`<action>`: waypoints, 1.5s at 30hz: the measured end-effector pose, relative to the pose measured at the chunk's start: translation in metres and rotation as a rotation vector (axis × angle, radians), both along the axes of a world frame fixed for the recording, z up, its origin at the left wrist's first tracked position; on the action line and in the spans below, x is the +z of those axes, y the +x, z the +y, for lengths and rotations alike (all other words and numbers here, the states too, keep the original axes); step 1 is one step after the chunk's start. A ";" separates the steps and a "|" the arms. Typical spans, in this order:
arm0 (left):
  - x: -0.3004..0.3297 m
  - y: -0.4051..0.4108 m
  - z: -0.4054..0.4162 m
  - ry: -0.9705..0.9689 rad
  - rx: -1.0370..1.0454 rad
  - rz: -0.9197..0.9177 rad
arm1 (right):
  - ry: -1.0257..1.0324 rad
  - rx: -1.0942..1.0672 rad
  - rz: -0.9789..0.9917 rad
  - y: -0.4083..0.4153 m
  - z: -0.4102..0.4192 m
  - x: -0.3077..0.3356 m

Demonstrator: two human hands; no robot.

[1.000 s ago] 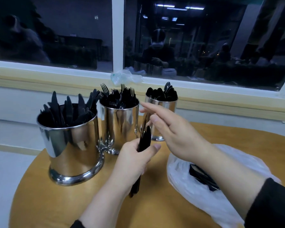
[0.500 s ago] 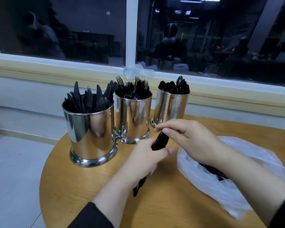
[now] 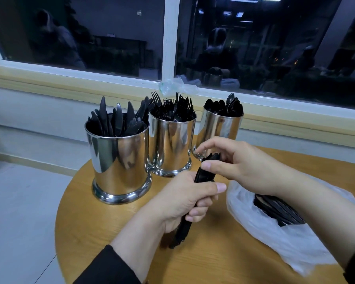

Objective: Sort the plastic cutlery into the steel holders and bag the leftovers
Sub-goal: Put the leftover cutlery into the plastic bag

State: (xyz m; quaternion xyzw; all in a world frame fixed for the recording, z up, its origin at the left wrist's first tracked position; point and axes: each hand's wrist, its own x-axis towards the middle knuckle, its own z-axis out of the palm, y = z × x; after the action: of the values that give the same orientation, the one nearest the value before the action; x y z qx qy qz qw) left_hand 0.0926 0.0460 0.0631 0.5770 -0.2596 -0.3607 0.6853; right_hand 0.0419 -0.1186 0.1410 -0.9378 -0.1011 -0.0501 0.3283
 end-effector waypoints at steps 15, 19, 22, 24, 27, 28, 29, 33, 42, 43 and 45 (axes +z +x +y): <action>-0.002 0.011 0.007 0.132 0.136 -0.278 | 0.310 -0.221 -0.044 0.011 0.004 0.001; 0.002 0.012 0.007 0.127 0.128 -0.246 | 0.446 -0.193 0.062 0.011 0.011 0.004; 0.003 0.013 0.010 0.097 0.131 -0.256 | 0.446 -0.203 0.089 0.011 0.014 0.007; 0.005 0.013 0.013 0.062 0.166 -0.287 | 0.416 -0.204 0.044 0.012 0.016 0.009; 0.010 0.016 0.024 -0.004 0.250 -0.388 | 0.370 -0.222 -0.072 0.016 0.023 0.019; 0.011 0.018 0.029 -0.015 0.284 -0.416 | 0.375 -0.230 -0.109 0.018 0.026 0.024; 0.010 0.019 0.034 -0.027 0.323 -0.439 | 0.385 -0.234 -0.142 0.021 0.028 0.030; 0.011 0.023 0.062 -0.142 0.515 -0.417 | 0.451 -0.223 -0.291 0.031 0.043 0.063; 0.011 0.045 0.111 -0.293 0.968 -0.341 | 0.441 -0.131 -0.430 0.076 0.100 0.114; 0.010 0.045 0.114 -0.282 0.995 -0.329 | 0.405 -0.141 -0.435 0.083 0.104 0.114; 0.010 0.047 0.120 -0.265 1.016 -0.317 | 0.340 -0.160 -0.425 0.098 0.114 0.110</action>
State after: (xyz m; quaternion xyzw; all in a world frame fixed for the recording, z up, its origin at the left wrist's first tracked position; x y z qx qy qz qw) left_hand 0.1394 0.1659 0.0727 0.5859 -0.0916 0.1427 0.7925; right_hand 0.1400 -0.0051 0.2512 -0.8428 -0.0834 -0.2874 0.4473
